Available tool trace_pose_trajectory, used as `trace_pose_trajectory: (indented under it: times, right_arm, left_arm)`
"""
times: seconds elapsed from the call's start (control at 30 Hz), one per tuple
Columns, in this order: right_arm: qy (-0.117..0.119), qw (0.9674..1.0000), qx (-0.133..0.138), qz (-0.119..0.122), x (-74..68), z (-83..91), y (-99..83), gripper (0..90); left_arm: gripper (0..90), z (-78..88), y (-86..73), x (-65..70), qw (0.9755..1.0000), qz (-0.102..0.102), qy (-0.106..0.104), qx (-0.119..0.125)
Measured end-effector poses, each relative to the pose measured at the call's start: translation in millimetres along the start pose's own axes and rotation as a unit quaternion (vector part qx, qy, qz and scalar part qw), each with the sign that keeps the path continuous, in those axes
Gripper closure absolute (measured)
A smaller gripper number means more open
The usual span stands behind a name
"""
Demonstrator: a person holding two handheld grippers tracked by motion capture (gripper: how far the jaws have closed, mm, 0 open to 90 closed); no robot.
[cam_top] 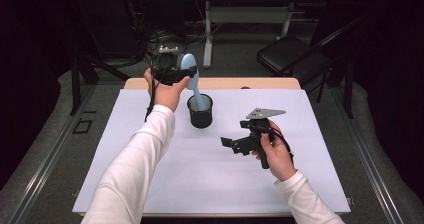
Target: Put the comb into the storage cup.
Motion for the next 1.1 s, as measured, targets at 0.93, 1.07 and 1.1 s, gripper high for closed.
trace_pose_trajectory:
  times: [0.93, 1.07, 1.1]
  right_arm:
    - [0.001, 1.0, -0.004, 0.004, -0.6, -1.2, -0.9, 0.0]
    - [0.002, 1.0, -0.004, 0.003, -0.5, -1.1, -0.9, 0.0]
    - [0.002, 1.0, -0.004, 0.004, -0.4, -1.2, -0.8, 0.0]
  left_arm:
    - [48.3, -19.8, -16.8, -4.9, 0.9995, -0.011, 0.017, -0.022]
    - [48.2, -22.6, -19.2, -4.5, 0.9994, -0.015, 0.016, -0.027]
    - [48.2, -23.7, -19.8, -3.8, 0.9994, -0.015, 0.018, -0.026]
Point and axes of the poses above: each handheld gripper's, and its own axes: z roughly backward along the jaws, y roughly out of its top, x roughly to its right, the point moved 5 cm from there along -z, roughly forward along the jaws, and after that the axes turned 5 degrees about -x, right-handed, at the moved point
